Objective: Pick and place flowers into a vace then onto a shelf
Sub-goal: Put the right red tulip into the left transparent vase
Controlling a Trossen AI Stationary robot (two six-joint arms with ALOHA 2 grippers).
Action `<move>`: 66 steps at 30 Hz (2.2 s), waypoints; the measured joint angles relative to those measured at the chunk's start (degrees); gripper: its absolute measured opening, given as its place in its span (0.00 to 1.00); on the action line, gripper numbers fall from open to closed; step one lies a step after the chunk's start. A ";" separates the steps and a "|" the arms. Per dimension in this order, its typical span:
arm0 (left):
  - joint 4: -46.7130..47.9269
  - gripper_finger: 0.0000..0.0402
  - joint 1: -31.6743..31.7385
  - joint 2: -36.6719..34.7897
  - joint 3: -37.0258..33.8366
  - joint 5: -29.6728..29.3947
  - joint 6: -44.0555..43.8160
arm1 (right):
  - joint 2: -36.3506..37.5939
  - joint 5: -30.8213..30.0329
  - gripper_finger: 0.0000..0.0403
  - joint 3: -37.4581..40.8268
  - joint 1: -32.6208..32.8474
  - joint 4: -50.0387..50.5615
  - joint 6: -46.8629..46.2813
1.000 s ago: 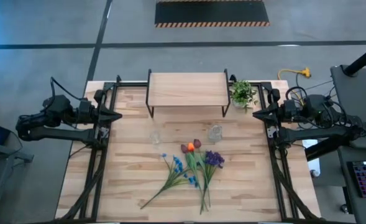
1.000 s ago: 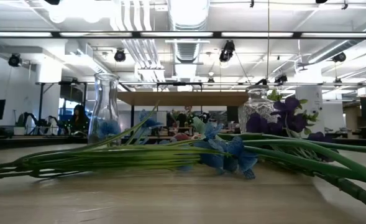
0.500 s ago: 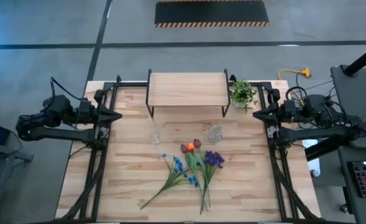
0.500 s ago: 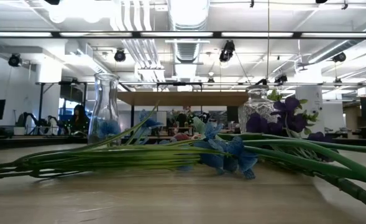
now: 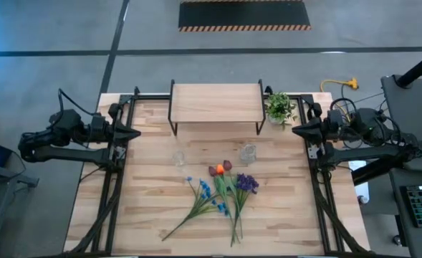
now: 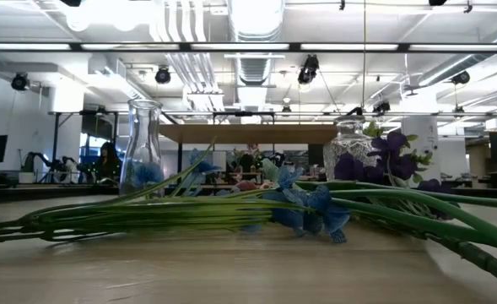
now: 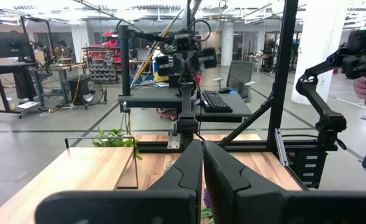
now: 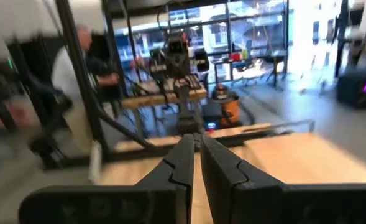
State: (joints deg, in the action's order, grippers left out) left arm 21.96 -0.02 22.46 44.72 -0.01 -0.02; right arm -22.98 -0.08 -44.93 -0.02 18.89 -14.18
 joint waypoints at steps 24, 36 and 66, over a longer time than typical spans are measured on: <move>-14.04 0.00 -0.01 4.91 -0.01 -0.02 -21.60 | -7.69 9.51 0.06 -0.02 0.01 -11.97 -19.03; -13.40 0.00 0.01 9.54 -0.01 5.90 -22.23 | -24.27 7.56 0.06 -2.72 5.59 -12.06 -11.57; 18.13 0.00 -12.70 19.45 -0.07 29.73 -38.29 | -62.61 -8.87 0.05 -38.18 21.00 32.08 -30.34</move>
State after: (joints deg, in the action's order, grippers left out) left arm 40.09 -12.72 41.91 44.64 29.72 -38.32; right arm -85.60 -8.95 -83.11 20.97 50.96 -44.52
